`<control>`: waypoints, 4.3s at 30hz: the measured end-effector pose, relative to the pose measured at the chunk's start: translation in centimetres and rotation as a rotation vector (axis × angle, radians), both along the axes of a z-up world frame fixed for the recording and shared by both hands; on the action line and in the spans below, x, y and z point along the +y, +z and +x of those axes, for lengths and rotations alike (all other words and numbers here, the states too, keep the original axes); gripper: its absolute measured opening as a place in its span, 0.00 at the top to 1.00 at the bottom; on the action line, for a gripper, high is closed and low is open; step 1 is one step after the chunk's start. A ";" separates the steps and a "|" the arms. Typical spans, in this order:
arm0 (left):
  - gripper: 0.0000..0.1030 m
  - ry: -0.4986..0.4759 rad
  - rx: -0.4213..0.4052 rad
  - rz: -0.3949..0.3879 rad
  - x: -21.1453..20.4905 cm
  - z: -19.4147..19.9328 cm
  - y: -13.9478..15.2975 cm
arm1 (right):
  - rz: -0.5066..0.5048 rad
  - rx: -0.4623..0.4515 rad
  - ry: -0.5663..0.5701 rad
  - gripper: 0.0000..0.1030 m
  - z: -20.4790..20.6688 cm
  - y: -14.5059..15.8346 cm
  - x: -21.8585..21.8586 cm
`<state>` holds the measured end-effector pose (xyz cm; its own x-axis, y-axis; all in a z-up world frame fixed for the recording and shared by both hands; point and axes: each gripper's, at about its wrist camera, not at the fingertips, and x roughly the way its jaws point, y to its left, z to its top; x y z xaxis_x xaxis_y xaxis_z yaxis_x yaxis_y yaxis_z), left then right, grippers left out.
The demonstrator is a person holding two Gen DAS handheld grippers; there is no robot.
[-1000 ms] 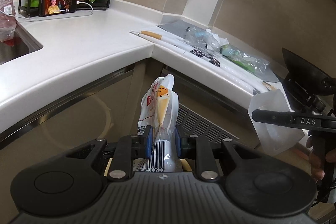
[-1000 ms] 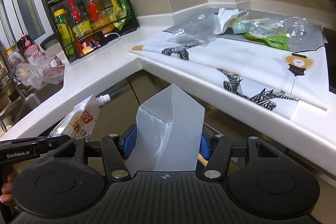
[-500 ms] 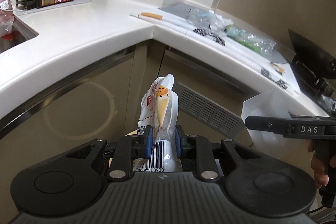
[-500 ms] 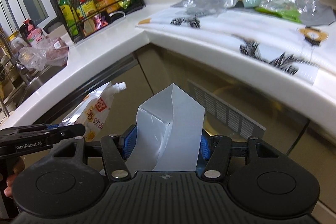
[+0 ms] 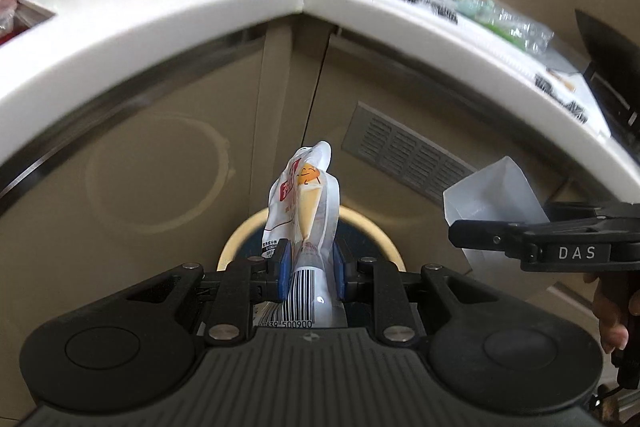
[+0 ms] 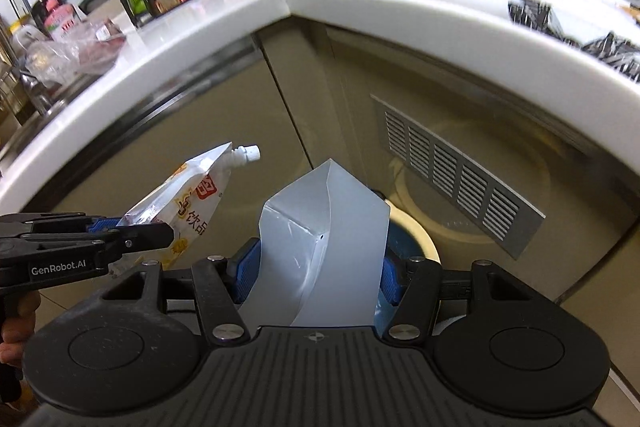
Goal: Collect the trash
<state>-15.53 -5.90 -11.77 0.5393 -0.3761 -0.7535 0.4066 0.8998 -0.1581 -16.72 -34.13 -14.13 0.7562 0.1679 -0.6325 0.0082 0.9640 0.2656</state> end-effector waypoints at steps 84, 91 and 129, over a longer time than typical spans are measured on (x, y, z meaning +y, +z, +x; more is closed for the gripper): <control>0.00 -0.077 0.388 0.216 -4.8 8.4 -12.8 | -0.045 0.331 -0.077 0.12 8.4 -9.2 -2.9; 0.00 -0.071 0.228 0.208 -3.0 6.7 -7.0 | -0.113 0.215 0.002 0.11 2.9 -2.9 -3.9; 0.00 0.023 0.030 0.122 2.6 3.0 2.7 | -0.288 -0.096 0.141 0.00 -19.9 10.2 -7.3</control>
<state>-12.56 -3.34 -9.07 0.5234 -0.2685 -0.8087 0.3820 0.9223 -0.0590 -36.62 -41.40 -3.89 0.7967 0.0999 -0.5961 -0.1429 0.9894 -0.0251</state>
